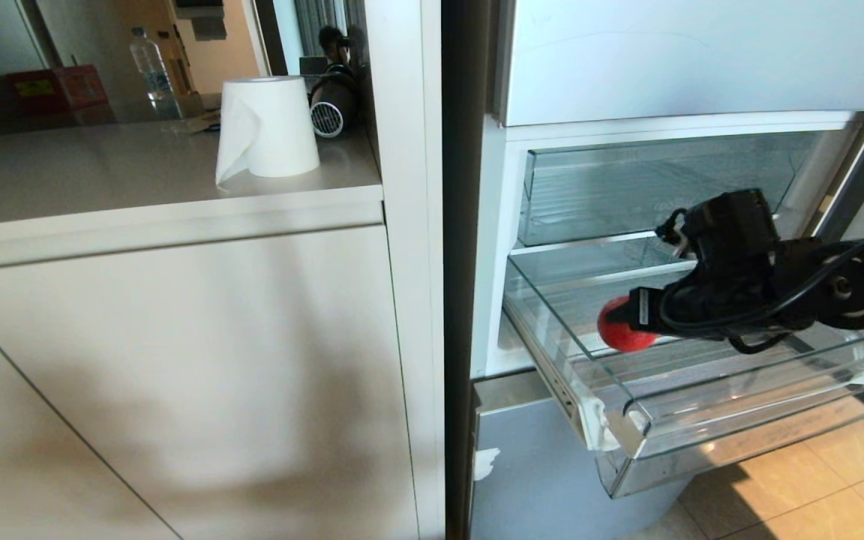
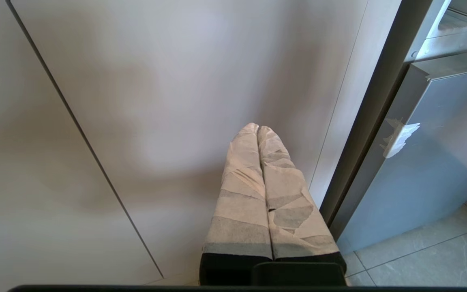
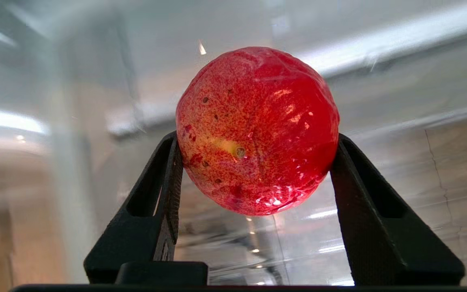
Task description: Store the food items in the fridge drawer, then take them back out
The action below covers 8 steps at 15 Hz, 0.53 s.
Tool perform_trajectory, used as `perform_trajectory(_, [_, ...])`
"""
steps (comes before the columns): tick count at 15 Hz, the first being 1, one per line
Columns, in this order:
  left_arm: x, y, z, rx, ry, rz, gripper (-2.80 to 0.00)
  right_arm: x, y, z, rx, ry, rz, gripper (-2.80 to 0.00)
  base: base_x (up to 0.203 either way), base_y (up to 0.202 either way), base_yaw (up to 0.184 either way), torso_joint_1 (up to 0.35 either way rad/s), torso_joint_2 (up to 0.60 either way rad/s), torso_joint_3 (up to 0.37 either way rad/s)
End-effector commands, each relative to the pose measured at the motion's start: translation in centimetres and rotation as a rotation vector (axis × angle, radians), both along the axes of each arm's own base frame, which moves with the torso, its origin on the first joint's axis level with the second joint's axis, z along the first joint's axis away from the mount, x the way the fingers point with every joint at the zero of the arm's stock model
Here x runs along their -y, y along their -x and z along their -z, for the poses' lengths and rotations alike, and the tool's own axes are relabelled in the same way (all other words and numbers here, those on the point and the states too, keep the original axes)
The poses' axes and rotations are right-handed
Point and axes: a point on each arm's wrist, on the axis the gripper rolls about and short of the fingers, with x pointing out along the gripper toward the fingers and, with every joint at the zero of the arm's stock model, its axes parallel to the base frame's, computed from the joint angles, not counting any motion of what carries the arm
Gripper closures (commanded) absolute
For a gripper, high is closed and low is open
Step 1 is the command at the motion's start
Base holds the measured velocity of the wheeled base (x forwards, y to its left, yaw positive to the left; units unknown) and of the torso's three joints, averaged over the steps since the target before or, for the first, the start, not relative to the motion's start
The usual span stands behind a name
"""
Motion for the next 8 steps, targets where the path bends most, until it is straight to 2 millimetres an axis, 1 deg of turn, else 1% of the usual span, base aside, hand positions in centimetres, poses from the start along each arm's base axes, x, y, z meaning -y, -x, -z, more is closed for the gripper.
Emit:
perform_trajectory(1, [0.0,0.0,0.0,0.0,0.0,0.0,0.0,0.4,1.4,-2.6,0.086,-0.025,0.003,0.0,0.0,0.0,0.0,0.0,0.0,0.0])
perform_trajectory(3, [0.0,0.0,0.0,0.0,0.0,0.0,0.0,0.8,3.2,-5.0,0.168,-0.046,0.004,0.0,0.0,0.0,0.0,0.0,0.0,0.0])
perform_trajectory(5, [0.0,0.0,0.0,-0.001,0.0,-0.001,0.0,1.6,6.1,-7.1,0.237,-0.059,0.003,0.0,0.0,0.0,0.0,0.0,0.0,0.0])
perform_trajectory(6, [0.0,0.0,0.0,-0.001,0.0,0.0,0.0,2.2,7.9,-8.0,0.27,-0.065,0.005,0.0,0.0,0.0,0.0,0.0,0.0,0.0])
perform_trajectory(8, [0.0,0.0,0.0,0.0,0.0,0.0,0.0,3.7,12.6,-9.6,0.358,-0.068,0.015,0.0,0.0,0.0,0.0,0.0,0.0,0.0])
